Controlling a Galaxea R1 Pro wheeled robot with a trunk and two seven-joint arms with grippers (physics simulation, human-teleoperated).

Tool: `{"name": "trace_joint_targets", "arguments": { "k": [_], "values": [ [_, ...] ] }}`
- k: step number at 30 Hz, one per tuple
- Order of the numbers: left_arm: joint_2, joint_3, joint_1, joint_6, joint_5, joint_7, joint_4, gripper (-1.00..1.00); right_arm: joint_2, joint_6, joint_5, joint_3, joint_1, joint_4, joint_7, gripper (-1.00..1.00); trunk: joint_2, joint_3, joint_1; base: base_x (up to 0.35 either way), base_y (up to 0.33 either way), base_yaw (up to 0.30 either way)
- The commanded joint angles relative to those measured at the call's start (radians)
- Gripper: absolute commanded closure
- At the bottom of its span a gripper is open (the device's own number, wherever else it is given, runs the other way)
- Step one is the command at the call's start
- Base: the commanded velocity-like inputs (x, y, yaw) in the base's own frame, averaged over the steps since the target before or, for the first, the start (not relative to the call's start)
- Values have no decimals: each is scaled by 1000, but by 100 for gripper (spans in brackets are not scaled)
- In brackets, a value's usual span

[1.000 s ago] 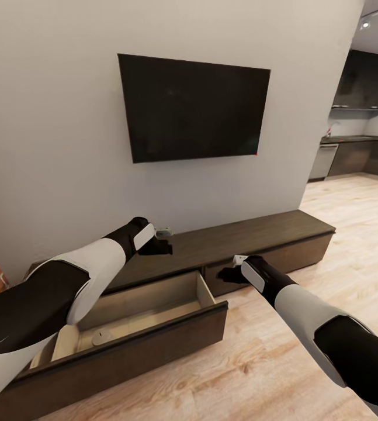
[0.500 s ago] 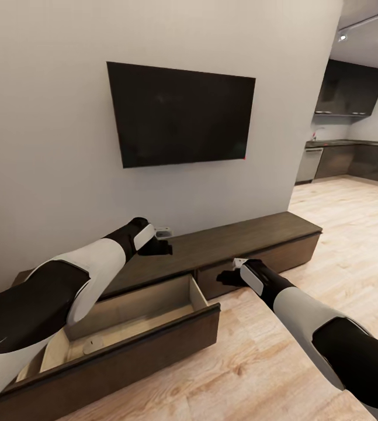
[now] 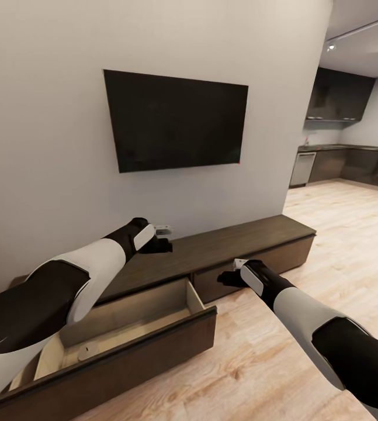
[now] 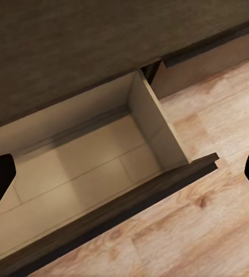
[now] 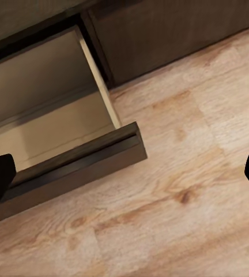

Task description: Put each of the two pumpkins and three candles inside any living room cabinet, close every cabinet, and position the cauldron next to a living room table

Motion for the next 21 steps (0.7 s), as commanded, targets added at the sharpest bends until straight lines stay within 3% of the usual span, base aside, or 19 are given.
{"name": "trace_joint_targets", "arguments": {
  "k": [1,17,21],
  "values": [
    [0,-4,0,4,11,8,-2,-100,-1,3,-11,7,-1,-2,-8,-100,0,1,0,0,0,-100],
    [-1,-4,0,2,11,10,-2,-100,-2,3,-11,7,-1,63,-5,-100,0,25,0,1,-1,-136],
    [-1,-4,0,2,11,10,-1,-100,-2,3,-12,8,-1,89,-4,-100,0,31,0,63,-132,-158]
  ]
}}
